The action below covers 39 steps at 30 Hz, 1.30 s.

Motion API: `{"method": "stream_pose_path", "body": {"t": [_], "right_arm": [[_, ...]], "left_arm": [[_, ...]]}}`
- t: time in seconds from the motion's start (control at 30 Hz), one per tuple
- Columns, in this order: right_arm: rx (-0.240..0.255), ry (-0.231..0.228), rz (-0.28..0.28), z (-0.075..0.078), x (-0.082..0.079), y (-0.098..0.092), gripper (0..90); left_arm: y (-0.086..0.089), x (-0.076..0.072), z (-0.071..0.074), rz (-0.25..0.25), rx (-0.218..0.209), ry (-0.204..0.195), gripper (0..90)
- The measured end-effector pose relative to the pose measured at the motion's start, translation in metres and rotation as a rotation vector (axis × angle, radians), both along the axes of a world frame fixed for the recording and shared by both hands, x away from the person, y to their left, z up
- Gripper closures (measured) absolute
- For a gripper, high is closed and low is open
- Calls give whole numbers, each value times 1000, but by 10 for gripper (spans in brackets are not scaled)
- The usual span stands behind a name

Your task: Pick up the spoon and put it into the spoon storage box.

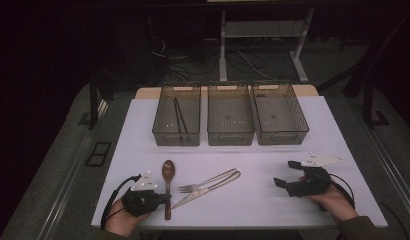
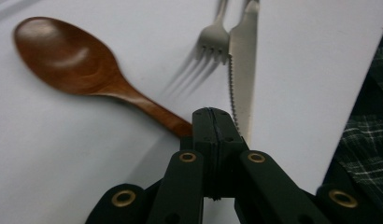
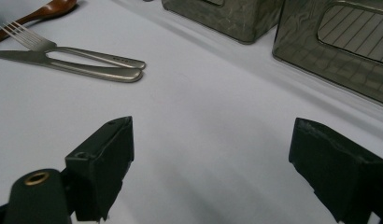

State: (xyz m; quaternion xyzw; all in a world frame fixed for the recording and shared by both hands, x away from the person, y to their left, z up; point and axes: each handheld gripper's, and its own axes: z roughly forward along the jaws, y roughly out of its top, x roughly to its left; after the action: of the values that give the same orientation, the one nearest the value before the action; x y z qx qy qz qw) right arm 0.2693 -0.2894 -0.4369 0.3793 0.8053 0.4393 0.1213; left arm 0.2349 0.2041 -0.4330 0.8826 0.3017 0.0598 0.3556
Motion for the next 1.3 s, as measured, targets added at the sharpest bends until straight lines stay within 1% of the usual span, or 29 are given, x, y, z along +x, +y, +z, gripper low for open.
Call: {"method": "stream_pose_path", "body": {"t": [0.1, 0.17, 0.33, 0.4, 0.43, 0.5, 0.6, 0.63, 0.73, 0.9, 1.0, 1.03, 1.07, 1.17, 1.23, 1.3], "right_arm": [[0, 1, 1, 0, 0, 0, 135], [-3, -2, 4, 0, 0, 0, 134], [-5, -3, 3, 0, 0, 1, 135], [-4, -2, 3, 0, 0, 1, 134], [-5, -2, 4, 0, 0, 1, 134], [-4, -1, 4, 0, 0, 1, 135], [-3, 0, 5, 0, 0, 1, 135], [-5, -2, 6, 0, 0, 1, 135], [-4, -5, 7, 0, 0, 1, 135], [-5, -5, 6, 0, 0, 0, 135], [-2, -4, 5, 1, 0, 0, 135], [-3, -4, 6, 1, 0, 0, 135], [-2, -3, 6, 0, 0, 0, 135], [-2, -4, 8, 1, 0, 1, 135], [-1, -4, 7, 1, 0, 1, 135], [-2, -4, 7, 1, 0, 1, 135]], "left_arm": [[-3, 2, 2, 9, -30, -12, 888], [-7, 4, 2, 20, -28, -17, 888], [-13, 13, 0, 39, 5, -22, 888], [-16, 12, -2, 44, 6, -14, 888], [-16, 12, -2, 37, 16, -11, 888], [-19, 12, -4, 36, 22, -10, 888], [-23, 11, -4, 30, 60, -18, 888], [-23, 10, -4, 35, 68, -20, 888], [-18, 11, -3, 56, 74, -24, 888], [-8, 13, -3, 89, 100, -28, 888], [-3, 15, -3, 111, 104, -31, 888], [-1, 15, -2, 121, 112, -33, 888], [1, 16, -2, 121, 109, -39, 888], [6, 19, -1, 144, 102, -40, 888], [9, 21, -1, 143, 108, -43, 888], [11, 22, -2, 154, 109, -44, 888]]}}
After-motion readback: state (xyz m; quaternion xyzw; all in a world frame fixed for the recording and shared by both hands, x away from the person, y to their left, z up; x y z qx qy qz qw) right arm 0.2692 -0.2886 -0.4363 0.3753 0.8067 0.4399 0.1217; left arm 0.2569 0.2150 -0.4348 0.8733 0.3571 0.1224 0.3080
